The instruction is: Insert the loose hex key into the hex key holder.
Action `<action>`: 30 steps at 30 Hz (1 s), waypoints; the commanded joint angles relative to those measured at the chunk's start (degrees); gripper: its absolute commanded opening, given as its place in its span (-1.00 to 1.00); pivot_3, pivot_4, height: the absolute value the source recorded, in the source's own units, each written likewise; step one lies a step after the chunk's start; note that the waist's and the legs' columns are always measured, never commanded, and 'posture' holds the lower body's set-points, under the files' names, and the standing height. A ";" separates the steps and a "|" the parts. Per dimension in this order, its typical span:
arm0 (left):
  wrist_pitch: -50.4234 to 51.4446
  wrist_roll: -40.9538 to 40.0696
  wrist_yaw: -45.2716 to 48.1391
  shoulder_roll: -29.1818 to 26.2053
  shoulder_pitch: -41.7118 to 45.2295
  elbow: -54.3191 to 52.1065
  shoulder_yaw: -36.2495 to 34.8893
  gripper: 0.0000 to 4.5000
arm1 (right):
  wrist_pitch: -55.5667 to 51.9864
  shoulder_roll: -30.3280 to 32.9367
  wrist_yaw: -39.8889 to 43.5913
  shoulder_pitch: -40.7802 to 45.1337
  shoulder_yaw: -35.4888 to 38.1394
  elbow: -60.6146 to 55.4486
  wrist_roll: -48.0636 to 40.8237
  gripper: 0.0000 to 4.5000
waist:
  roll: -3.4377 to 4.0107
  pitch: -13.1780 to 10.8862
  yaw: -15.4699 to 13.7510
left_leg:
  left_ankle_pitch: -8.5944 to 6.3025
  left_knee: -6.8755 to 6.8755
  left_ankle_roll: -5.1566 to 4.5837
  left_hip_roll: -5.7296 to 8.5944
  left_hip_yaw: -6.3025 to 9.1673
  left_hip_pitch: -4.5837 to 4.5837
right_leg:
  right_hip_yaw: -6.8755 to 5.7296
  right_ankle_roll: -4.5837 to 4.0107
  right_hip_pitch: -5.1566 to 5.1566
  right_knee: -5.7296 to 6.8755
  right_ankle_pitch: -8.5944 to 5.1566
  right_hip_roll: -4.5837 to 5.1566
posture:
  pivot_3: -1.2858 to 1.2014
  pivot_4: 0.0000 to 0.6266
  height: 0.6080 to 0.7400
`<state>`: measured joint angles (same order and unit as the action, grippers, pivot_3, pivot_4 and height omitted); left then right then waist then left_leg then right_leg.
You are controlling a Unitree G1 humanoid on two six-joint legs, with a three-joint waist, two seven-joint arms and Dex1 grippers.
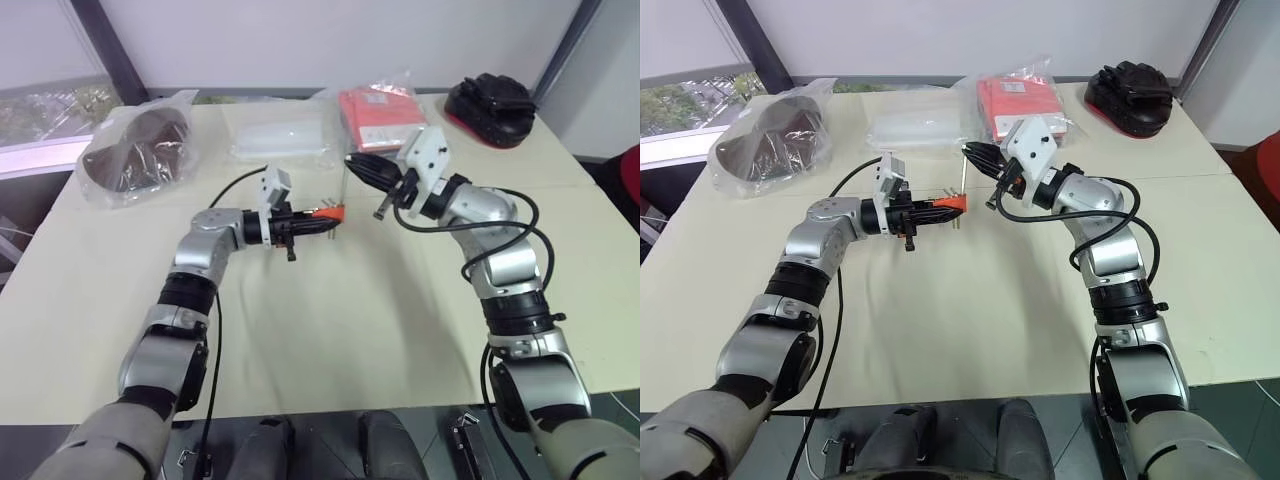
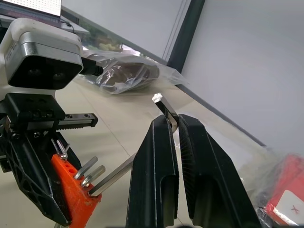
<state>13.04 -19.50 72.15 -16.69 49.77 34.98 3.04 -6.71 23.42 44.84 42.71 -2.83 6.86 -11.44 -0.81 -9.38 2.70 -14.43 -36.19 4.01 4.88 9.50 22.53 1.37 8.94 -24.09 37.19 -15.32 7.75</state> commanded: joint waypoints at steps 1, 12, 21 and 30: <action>1.02 -3.24 -0.26 0.26 0.83 -3.69 -2.93 -1.00 | 1.82 0.71 0.24 -0.44 0.38 -0.20 0.43 -0.99 | 0.00 0.00 0.00 | 0.00 0.00 0.00 0.00 0.00 0.00 | 0.00 0.00 0.00 0.00 0.00 0.00 | 0.03 -0.52 1.00; 2.95 -3.81 -1.51 0.69 2.30 -4.50 -3.68 -1.00 | 2.86 1.56 4.84 -2.24 -1.78 -2.88 -1.09 -0.99 | 0.00 0.00 -0.02 | 0.00 0.00 0.00 0.00 0.00 0.00 | 0.00 0.00 0.00 0.00 0.00 0.00 | 0.03 -0.52 1.00; -0.25 -2.02 -1.08 0.00 2.57 -5.34 -2.63 -1.00 | -1.26 2.86 8.48 -4.82 -3.85 -7.01 -2.83 -0.99 | 0.00 0.00 -0.08 | 0.00 -0.01 0.00 0.00 -0.01 0.00 | 0.00 0.00 0.01 -0.01 0.00 0.00 | 0.03 -0.52 1.00; 1.21 -0.84 0.41 -0.97 3.66 -3.83 -1.99 -1.00 | -0.86 3.65 10.48 -4.98 -4.40 -7.48 -2.27 -0.99 | 0.00 0.00 -0.07 | 0.00 -0.01 0.00 0.00 0.00 0.00 | 0.00 0.00 0.01 0.00 0.00 0.00 | 0.03 -0.52 1.00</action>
<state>14.84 -18.73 73.91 -15.83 49.70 33.34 4.18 -7.06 26.45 50.22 39.64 -3.18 1.15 -13.02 -0.82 -9.38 2.63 -14.43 -36.20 4.01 4.88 9.49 22.53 1.37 8.94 -24.08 37.19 -15.32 7.75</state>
